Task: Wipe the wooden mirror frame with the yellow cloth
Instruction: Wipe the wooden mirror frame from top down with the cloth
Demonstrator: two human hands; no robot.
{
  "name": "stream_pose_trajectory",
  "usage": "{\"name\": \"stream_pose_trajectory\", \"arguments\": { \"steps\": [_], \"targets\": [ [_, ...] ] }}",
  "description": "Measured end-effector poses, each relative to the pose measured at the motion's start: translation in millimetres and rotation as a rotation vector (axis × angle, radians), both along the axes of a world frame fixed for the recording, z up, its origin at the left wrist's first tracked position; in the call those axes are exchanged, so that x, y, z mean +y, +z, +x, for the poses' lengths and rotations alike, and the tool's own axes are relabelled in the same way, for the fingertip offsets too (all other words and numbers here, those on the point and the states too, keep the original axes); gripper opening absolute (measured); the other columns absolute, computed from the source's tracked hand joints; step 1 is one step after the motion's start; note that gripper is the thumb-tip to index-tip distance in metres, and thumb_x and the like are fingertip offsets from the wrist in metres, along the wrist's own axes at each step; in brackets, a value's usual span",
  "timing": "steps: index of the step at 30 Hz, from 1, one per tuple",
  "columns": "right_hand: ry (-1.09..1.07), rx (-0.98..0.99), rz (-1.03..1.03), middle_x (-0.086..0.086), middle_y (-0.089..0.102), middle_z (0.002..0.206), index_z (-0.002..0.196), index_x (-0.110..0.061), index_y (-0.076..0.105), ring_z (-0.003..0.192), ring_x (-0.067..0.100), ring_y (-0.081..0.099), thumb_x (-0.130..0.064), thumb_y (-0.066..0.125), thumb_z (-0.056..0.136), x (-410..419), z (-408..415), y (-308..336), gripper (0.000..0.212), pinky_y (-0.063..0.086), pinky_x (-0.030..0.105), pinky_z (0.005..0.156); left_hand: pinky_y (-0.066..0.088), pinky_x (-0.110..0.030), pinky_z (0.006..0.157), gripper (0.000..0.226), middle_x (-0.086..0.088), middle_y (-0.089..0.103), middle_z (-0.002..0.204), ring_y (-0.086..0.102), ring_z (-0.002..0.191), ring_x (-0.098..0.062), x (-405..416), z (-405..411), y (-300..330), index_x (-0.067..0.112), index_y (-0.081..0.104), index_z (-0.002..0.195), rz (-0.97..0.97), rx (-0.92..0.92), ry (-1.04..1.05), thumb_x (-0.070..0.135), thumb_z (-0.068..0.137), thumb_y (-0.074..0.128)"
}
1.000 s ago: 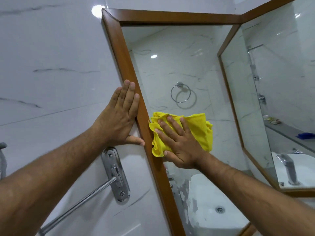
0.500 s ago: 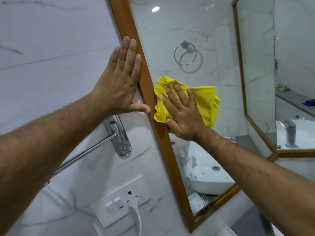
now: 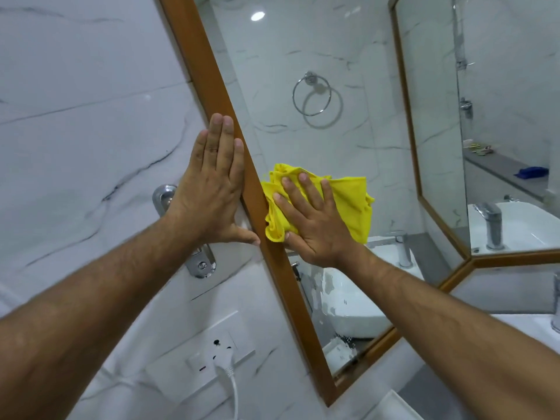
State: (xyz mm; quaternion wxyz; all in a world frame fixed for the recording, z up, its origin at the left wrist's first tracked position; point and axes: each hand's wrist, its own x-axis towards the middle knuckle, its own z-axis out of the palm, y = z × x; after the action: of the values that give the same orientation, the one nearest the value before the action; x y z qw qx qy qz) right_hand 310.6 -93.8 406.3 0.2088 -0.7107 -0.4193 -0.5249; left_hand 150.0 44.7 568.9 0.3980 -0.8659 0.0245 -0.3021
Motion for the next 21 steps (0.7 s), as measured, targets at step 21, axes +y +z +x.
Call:
{"name": "stream_pose_trajectory", "arguments": {
  "steps": [21],
  "targets": [
    [0.001,0.075,0.063,0.008,0.012,0.167,0.159,-0.023,0.013,0.155,0.039,0.007,-0.048,0.029,0.1,11.7,-9.9,-43.0,0.066,0.009,0.069,0.12,-0.009,-0.056,0.122,0.165,-0.036,-0.019,0.157,-0.018,0.147,-0.049,-8.2,-4.2,-34.6,-0.009,-0.017,0.149,-0.08,0.008,0.015,0.102,0.045,0.047]
  ]
}}
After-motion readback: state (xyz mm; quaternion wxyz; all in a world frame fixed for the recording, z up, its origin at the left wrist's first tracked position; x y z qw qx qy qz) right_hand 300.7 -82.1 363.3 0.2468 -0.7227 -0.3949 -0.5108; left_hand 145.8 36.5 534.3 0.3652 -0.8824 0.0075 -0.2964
